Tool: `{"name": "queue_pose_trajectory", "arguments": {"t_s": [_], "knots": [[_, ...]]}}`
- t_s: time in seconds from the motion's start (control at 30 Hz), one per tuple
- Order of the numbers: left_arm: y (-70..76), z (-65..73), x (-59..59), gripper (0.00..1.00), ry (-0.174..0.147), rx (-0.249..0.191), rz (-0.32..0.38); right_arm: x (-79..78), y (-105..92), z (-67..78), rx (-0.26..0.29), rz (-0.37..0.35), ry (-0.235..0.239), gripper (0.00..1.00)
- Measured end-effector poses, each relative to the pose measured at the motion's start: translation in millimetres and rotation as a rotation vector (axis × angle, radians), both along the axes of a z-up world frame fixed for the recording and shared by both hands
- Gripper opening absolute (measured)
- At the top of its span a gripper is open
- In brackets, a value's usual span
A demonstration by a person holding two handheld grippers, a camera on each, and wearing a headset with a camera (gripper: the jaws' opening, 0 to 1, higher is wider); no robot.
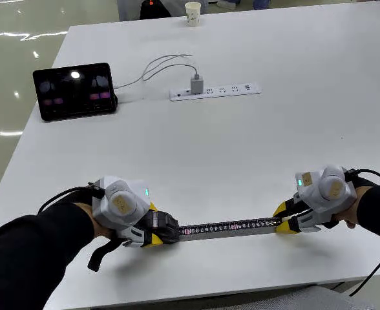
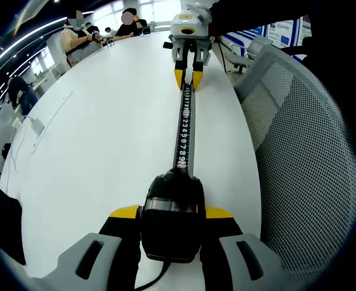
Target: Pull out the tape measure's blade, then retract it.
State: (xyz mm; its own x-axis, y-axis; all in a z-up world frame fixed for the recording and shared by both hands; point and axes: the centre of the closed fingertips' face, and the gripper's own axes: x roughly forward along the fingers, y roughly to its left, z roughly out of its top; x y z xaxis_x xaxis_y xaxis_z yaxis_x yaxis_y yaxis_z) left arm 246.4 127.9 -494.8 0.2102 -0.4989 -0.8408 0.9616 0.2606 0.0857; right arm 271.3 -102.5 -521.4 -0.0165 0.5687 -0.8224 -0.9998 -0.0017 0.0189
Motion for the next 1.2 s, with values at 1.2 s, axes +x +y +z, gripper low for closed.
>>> {"name": "queue_pose_trajectory", "arguments": {"t_s": [1.2], "knots": [[-0.2, 0.9, 0.5, 0.32, 0.003, -0.005, 0.010, 0.8, -17.5, -2.3, -0.006, -0.021, 0.003, 0.10]]}}
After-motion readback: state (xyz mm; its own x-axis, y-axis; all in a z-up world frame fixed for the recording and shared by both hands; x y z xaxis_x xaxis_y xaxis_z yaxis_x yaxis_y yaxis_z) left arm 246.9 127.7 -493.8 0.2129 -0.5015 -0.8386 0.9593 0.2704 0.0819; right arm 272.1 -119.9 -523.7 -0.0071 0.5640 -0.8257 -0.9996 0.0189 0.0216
